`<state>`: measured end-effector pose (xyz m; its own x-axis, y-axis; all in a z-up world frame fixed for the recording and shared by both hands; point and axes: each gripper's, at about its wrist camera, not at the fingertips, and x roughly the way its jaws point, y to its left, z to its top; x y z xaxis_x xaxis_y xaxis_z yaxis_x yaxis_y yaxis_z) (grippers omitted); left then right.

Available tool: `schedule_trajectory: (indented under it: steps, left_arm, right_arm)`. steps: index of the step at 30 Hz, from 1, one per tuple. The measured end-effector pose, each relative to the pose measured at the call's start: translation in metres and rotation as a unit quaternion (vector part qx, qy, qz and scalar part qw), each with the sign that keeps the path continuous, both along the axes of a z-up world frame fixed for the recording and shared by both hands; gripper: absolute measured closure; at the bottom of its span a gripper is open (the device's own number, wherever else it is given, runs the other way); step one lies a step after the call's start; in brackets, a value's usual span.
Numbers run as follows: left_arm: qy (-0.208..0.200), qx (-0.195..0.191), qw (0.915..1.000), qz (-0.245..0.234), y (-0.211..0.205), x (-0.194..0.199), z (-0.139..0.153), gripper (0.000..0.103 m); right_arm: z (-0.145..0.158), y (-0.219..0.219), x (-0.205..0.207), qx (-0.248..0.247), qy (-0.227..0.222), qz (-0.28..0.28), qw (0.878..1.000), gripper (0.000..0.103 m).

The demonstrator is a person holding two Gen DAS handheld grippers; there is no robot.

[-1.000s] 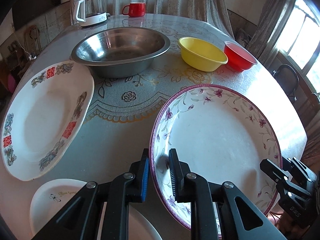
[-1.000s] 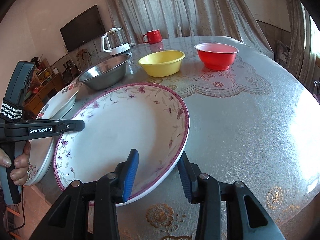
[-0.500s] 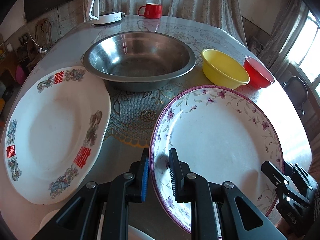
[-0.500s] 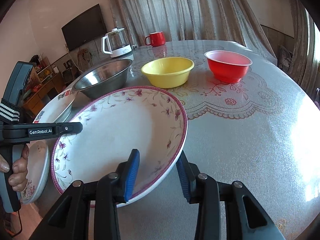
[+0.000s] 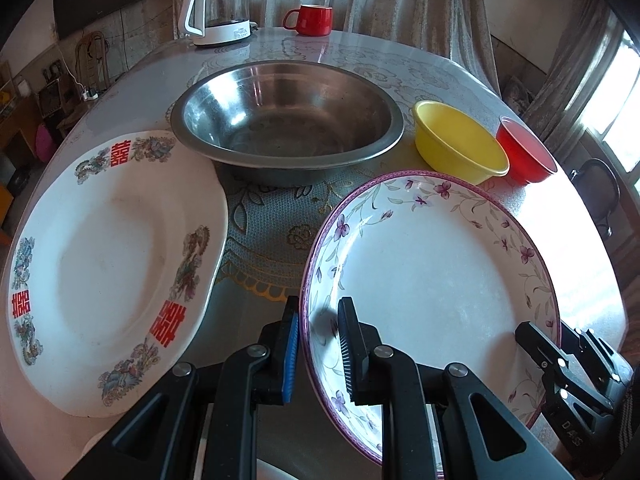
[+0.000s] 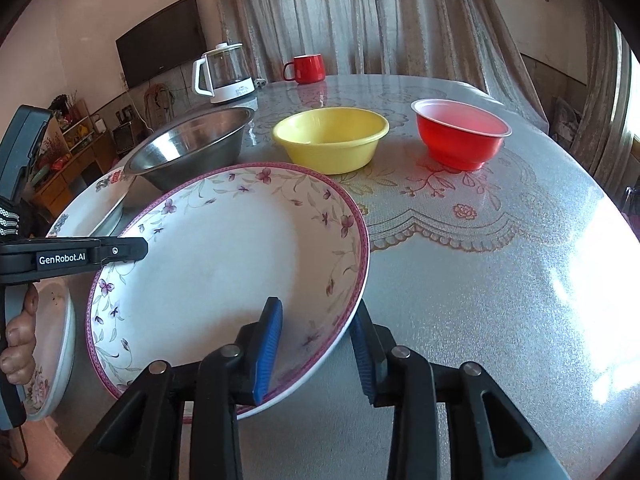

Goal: Organize plates and bowls

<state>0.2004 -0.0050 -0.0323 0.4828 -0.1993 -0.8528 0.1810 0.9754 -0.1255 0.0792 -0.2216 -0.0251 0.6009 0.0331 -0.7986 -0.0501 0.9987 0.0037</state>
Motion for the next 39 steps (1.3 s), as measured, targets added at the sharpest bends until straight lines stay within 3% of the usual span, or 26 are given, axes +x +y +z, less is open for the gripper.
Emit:
schedule_trajectory:
  steps: [18,27,32,39]
  left_arm:
    - [-0.049,-0.018,0.9985,0.019,0.029,-0.058,0.017,0.077]
    - [-0.068,-0.021,0.9975,0.007,0.026,-0.077,0.027,0.077]
    - [-0.081,-0.018,0.9965,0.013,0.034,-0.084,0.032,0.077]
    - [-0.091,-0.015,0.9953,0.03,0.047,-0.091,0.035,0.077]
  right_arm:
    - [0.003,0.009,-0.012,-0.01,0.0,-0.01,1.0,0.061]
    - [0.025,0.004,-0.027,-0.025,-0.037,-0.033,0.998,0.06]
    - [0.041,0.013,-0.029,-0.018,-0.059,-0.016,0.998,0.06]
    - [0.051,0.043,-0.02,0.015,-0.058,0.035,0.998,0.06]
